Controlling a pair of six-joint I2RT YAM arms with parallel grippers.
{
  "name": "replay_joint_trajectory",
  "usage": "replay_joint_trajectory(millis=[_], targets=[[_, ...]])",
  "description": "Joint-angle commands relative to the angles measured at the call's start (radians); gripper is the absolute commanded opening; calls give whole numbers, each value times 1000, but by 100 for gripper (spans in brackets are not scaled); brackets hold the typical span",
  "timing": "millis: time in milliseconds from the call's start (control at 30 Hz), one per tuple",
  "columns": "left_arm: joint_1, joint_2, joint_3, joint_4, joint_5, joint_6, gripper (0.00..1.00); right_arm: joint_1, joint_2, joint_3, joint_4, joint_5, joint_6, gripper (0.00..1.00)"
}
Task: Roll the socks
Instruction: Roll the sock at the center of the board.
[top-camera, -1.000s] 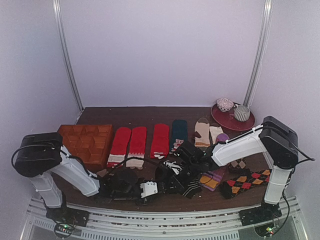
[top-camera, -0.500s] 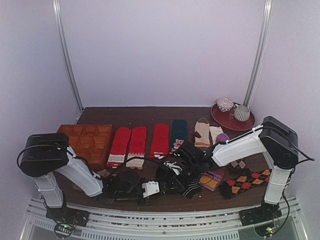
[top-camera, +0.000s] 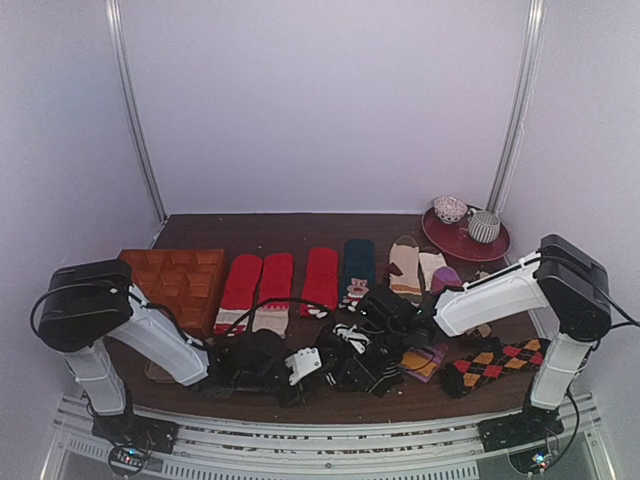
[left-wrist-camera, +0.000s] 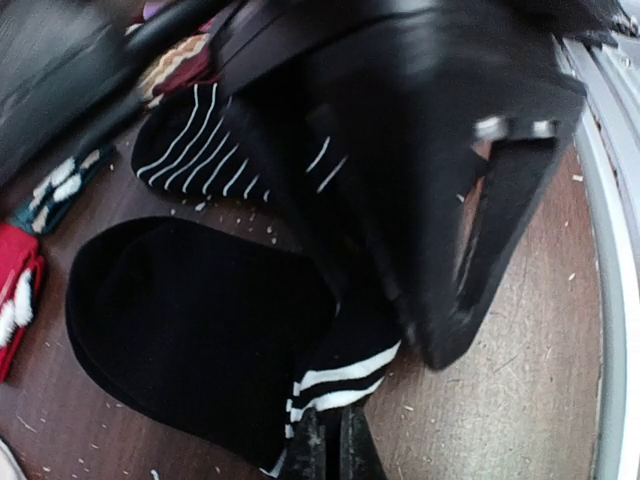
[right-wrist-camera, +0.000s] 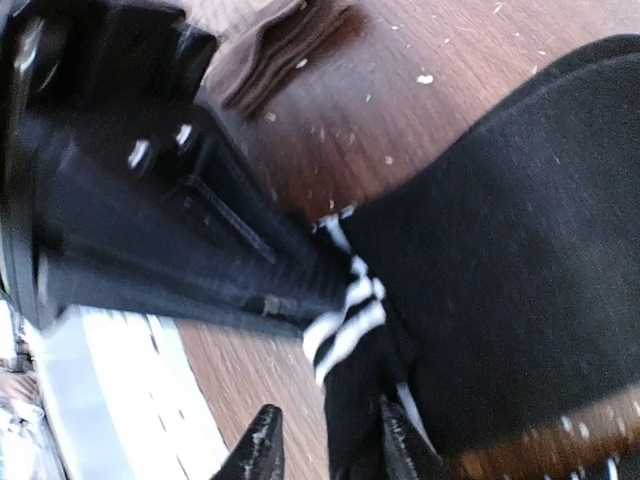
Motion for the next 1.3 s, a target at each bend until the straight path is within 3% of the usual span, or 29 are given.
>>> replay_joint_trajectory(millis=[0,200,367,700,1267], targets=[[41,16,-16,-183,104,-154,0,5,-113,-116,39,186,-54,37],[64,67,-33,-214,180,-233,0,107,-355,-359,416,437,-189,43],[71,88,-34,-226,209,-245,0,230,-397,-443,569,614,-360,45],[77,97,-35,-227,219,-240,0,273,-242,-359,585,615,-535,44],[81,108,-43,-221,239,-223,0,263,-49,-312,615,702,-508,32]])
